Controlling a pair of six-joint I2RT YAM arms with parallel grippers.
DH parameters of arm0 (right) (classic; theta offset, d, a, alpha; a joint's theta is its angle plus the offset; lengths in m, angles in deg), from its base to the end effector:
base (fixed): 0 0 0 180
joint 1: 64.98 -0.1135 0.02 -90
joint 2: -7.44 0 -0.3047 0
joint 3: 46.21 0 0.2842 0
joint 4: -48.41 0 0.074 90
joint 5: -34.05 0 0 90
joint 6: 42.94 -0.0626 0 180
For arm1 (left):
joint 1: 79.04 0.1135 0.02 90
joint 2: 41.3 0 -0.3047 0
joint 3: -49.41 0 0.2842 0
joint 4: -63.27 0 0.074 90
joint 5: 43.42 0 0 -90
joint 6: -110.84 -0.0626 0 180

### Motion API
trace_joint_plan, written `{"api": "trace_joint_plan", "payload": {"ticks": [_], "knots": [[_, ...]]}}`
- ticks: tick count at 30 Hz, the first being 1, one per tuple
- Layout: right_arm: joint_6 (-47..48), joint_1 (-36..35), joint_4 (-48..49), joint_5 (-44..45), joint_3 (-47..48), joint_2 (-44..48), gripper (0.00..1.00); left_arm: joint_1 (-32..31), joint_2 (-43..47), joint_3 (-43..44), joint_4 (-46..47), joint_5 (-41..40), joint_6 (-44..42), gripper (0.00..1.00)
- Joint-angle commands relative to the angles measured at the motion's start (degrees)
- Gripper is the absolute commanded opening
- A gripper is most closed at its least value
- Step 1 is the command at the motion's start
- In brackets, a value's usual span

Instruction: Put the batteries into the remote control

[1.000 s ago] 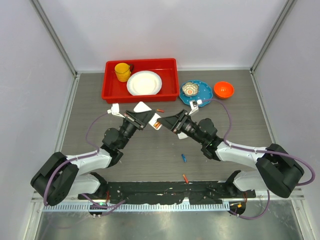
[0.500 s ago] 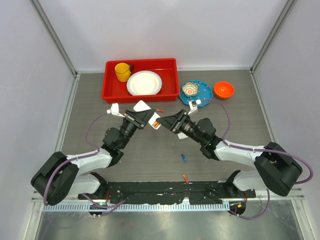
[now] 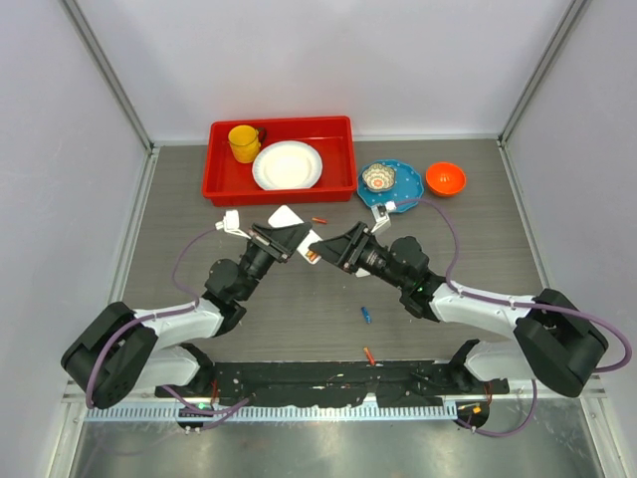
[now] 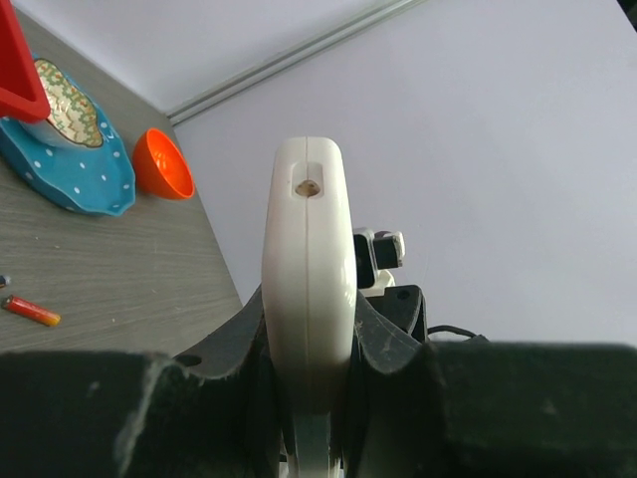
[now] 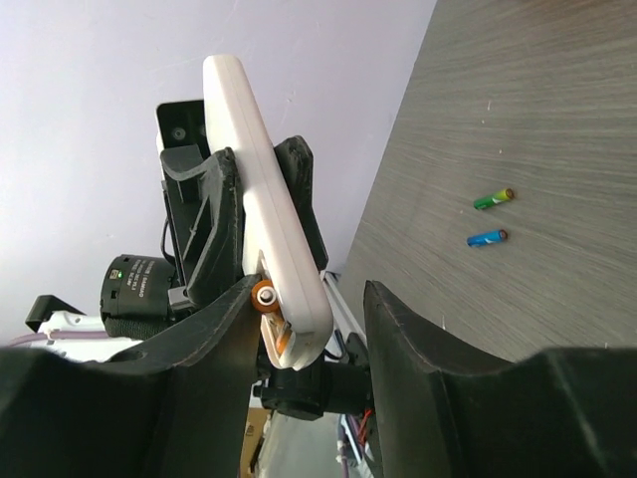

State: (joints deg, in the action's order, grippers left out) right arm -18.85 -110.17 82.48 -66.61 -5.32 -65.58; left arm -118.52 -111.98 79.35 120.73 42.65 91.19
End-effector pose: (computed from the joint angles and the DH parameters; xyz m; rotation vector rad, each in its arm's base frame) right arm 0.2082 0.2261 0.2584 0.1521 1.7930 1.6224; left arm 0.2074 -0.1653 0.2548 -0.4524 1.3862 -1.5739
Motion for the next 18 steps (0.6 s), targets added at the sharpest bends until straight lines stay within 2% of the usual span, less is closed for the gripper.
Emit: {"api": "trace_joint_plan", "payload": {"ticks": [1, 13, 18], "knots": [[1.75, 0.19, -4.42, -3.05, 1.61, 1.82, 0.52, -0.86, 0.27, 0.0, 18.95, 1.29, 1.11, 0.0], [3.77, 2.91, -4.86, -5.16, 1.0, 7.7, 0.63, -0.77, 0.01, -1.5, 18.95, -0.03, 0.41, 0.0], [3.6, 4.23, -4.95, -4.9, -0.14, 9.29, 0.64, -0.86, -0.34, -1.5, 18.95, -0.21, 0.32, 0.0]]}}
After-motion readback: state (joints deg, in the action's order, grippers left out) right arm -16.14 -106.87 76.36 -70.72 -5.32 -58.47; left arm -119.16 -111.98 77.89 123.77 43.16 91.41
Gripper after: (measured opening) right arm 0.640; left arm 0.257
